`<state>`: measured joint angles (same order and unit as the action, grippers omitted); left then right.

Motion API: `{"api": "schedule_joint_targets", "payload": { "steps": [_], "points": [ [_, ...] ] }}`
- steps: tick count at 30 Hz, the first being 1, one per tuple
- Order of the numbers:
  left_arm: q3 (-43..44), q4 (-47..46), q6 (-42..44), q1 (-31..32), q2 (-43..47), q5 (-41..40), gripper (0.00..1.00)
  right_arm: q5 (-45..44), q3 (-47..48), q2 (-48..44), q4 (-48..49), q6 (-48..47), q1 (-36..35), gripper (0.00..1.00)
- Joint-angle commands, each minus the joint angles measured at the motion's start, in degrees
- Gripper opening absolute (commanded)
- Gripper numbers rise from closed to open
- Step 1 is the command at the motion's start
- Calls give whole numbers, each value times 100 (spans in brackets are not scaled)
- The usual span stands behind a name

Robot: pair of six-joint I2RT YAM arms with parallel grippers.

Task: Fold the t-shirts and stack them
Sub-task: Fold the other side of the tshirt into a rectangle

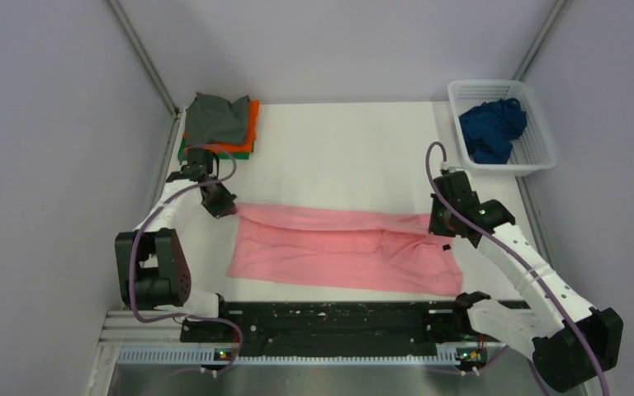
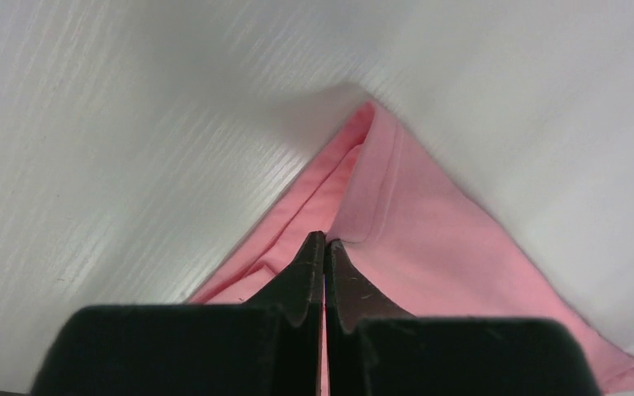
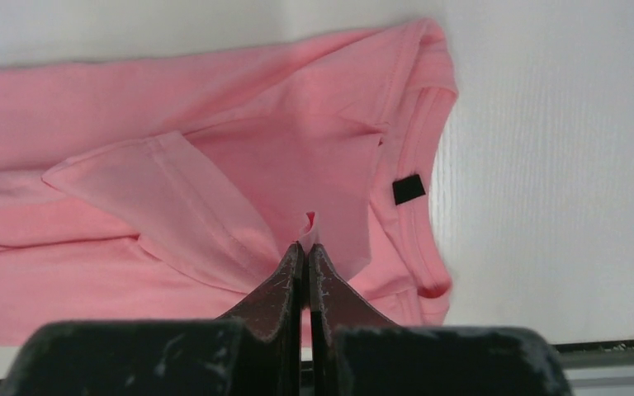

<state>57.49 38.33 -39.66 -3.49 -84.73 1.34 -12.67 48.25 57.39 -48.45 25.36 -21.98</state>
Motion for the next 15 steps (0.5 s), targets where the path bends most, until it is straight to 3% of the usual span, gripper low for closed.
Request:
{"api": "schedule_joint_targets", "payload": {
  "steps": [1, 7, 12, 13, 15],
  "points": [
    [-47, 240, 149, -90, 297, 339, 0, -456, 442, -237, -328, 175, -35, 0],
    [-436, 648, 201, -91, 482, 309, 0, -139, 345, -312, -577, 617, -38, 0],
    [-821, 786, 74, -92, 437, -60, 3, 381, -414, -709, -670, 1304, -40, 5],
    [-815, 868, 44, -101, 444, -166, 7, 365, -496, -741, -842, 1469, -43, 6],
    [-726, 1086, 34, -98, 502, -447, 27, 199, -512, -808, -1366, 1864, -39, 9]
  ]
}}
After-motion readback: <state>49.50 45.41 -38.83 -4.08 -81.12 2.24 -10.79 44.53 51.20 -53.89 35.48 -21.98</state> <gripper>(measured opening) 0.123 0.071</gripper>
